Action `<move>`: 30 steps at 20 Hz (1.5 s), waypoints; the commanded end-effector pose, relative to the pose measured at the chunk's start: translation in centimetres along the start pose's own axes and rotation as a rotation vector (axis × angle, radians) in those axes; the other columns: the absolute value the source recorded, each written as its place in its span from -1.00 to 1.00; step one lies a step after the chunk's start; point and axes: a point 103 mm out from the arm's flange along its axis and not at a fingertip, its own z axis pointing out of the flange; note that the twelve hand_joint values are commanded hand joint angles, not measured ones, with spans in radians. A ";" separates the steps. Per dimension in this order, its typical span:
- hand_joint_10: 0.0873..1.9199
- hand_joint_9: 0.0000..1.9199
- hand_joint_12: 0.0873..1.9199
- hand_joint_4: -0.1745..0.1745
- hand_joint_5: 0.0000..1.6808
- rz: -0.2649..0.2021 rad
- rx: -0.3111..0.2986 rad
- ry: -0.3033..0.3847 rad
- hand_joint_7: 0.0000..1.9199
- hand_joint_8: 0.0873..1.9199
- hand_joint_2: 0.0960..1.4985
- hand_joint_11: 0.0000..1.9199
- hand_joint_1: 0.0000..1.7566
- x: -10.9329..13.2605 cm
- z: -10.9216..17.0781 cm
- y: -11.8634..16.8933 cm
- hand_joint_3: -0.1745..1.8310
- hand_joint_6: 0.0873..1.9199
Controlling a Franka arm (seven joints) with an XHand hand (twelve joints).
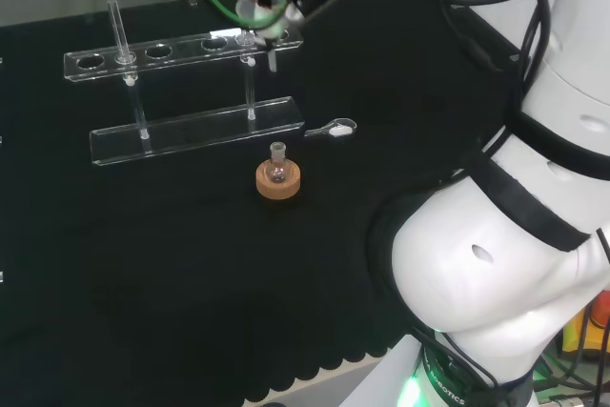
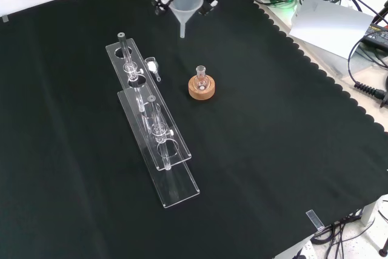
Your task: Place the funnel on the round-bottom flask.
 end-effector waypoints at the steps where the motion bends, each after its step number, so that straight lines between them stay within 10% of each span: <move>1: -0.55 -0.01 0.36 0.00 -0.36 0.014 0.006 0.021 -0.49 -0.39 -0.16 -0.56 0.02 1.2 2.5 -1.2 -0.02 -0.32; 30: -0.54 -0.02 0.37 -0.02 -0.37 -0.019 0.050 0.044 -0.48 -0.38 -0.17 -0.56 0.02 4.8 9.0 0.6 -0.01 -0.31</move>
